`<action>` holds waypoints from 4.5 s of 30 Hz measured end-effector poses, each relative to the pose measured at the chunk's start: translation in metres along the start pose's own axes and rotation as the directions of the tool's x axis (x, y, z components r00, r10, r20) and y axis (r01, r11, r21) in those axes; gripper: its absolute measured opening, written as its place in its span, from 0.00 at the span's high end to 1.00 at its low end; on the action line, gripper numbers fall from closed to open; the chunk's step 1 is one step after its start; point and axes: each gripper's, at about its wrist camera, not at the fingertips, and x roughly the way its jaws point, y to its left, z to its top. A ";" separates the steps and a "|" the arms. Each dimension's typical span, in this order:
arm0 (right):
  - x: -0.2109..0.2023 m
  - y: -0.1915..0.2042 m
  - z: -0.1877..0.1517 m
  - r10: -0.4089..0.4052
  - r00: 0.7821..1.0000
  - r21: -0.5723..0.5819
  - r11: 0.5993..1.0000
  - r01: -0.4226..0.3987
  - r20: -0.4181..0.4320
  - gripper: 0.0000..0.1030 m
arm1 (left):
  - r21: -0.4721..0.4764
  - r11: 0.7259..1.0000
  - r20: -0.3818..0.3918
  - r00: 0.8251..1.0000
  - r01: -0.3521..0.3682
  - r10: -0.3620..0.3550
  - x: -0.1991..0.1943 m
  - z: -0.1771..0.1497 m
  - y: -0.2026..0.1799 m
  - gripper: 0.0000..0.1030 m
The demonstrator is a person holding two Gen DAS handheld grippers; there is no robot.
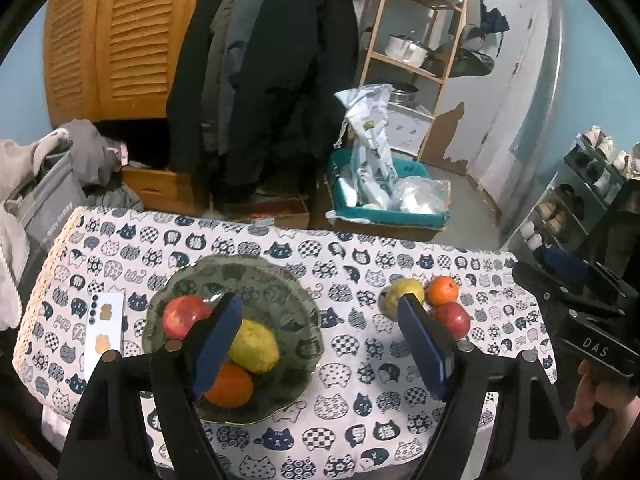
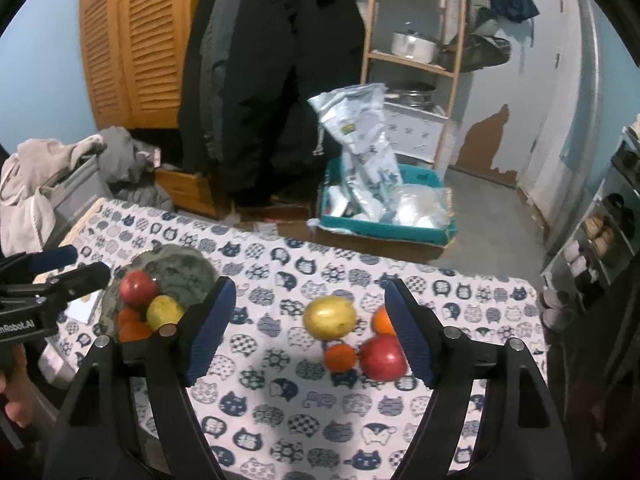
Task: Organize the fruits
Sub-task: 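Move both tools back toward the remaining pear, apple and mandarins, then lower the left tool onto the yellow pear while the right tool approaches the red apple, then close the left tool on the pear while the right tool grasps the red apple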
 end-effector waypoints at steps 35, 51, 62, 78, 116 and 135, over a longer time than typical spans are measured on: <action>0.030 -0.105 -0.049 -0.038 0.992 0.160 0.985 0.058 -0.121 0.19 | 0.100 0.993 -0.103 0.994 0.055 -0.044 0.069 -0.003 -0.079 0.21; 0.129 -0.114 -0.087 0.041 0.944 0.204 0.979 0.028 -0.327 0.19 | 0.113 0.993 -0.222 0.975 0.028 -0.002 0.144 -0.026 -0.086 0.21; 0.176 -0.117 -0.105 0.059 0.916 0.201 0.979 0.024 -0.398 0.19 | 0.127 0.992 -0.285 0.958 0.012 0.025 0.182 -0.041 -0.084 0.21; 0.204 -0.129 -0.125 0.178 0.889 0.321 0.946 -0.037 -0.423 0.25 | 0.111 0.993 -0.317 0.948 0.044 -0.007 0.211 -0.036 -0.087 0.21; 0.189 -0.168 -0.119 -0.066 0.923 0.249 0.954 0.170 -0.378 0.28 | 0.247 0.963 -0.381 0.925 0.110 -0.007 0.290 -0.039 -0.154 0.29; 0.160 -0.158 -0.107 -0.067 0.945 0.236 0.960 0.148 -0.320 0.28 | 0.230 0.967 -0.313 0.949 0.110 -0.033 0.247 -0.036 -0.146 0.30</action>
